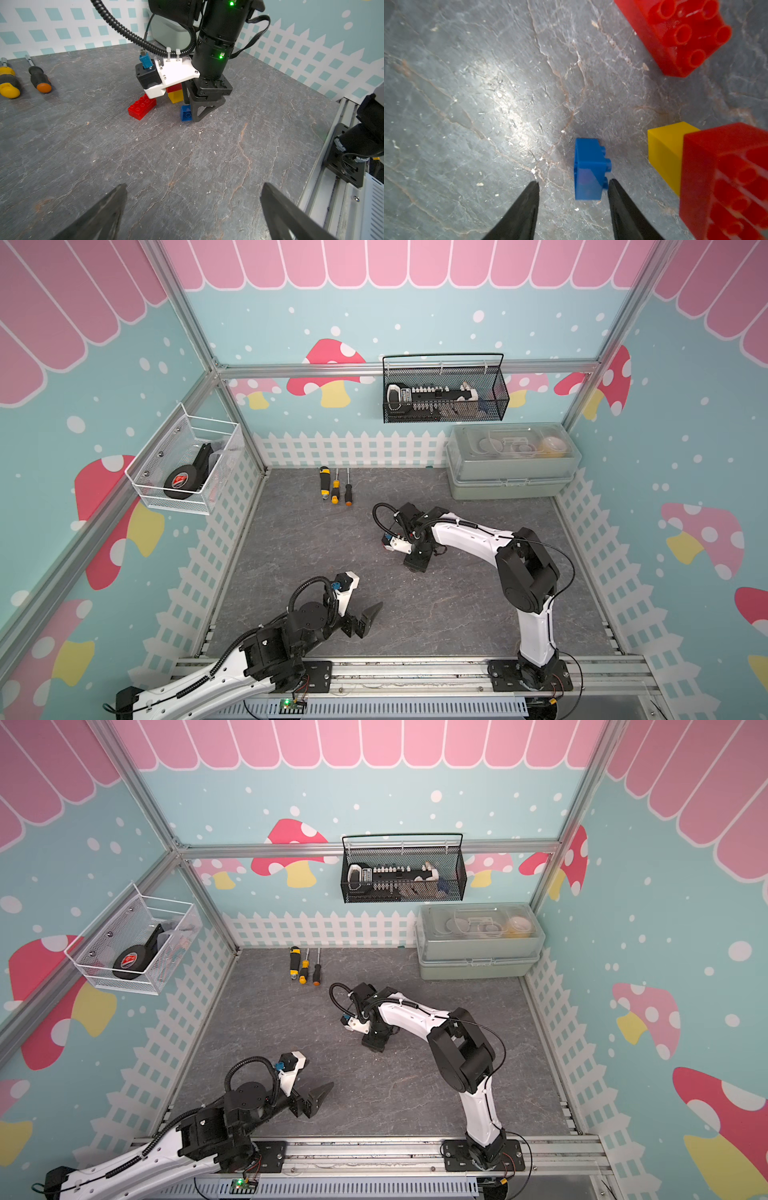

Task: Assemble the letter f with lego
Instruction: Pick up the lego brick from the center of the board.

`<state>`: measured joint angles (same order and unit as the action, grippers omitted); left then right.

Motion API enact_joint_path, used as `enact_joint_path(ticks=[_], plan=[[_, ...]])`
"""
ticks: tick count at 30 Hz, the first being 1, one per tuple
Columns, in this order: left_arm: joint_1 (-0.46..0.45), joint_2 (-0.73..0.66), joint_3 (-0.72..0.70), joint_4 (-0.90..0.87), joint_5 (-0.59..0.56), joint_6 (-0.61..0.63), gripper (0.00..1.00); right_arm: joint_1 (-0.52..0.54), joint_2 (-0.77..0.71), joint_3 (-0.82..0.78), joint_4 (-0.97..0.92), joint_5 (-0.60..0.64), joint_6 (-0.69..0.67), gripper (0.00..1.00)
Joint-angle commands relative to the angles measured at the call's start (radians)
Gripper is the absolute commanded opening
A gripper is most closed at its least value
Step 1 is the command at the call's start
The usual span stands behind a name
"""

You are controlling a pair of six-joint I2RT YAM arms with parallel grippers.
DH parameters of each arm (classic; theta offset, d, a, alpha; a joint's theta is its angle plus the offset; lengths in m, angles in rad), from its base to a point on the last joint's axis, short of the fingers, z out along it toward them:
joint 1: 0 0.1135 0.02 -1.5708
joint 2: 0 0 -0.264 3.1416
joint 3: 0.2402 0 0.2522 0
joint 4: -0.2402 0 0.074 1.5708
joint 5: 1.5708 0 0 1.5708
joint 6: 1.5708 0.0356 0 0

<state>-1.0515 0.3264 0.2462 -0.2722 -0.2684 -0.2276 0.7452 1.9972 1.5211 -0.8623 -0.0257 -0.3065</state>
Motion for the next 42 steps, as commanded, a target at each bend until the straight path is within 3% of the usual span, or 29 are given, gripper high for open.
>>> enact_joint_path(ticks=[1, 22, 42], plan=[[-0.007, -0.004, -0.012, 0.008, 0.009, 0.020, 0.99, 0.003, -0.025, -0.017, -0.009, -0.026, -0.002, 0.53], [-0.010, -0.003, -0.012, 0.010, 0.012, 0.022, 0.99, 0.009, 0.009, -0.019, 0.024, 0.045, 0.003, 0.56], [-0.011, -0.004, -0.012, 0.010, 0.012, 0.023, 0.99, 0.010, 0.041, -0.027, 0.054, 0.049, -0.005, 0.50]])
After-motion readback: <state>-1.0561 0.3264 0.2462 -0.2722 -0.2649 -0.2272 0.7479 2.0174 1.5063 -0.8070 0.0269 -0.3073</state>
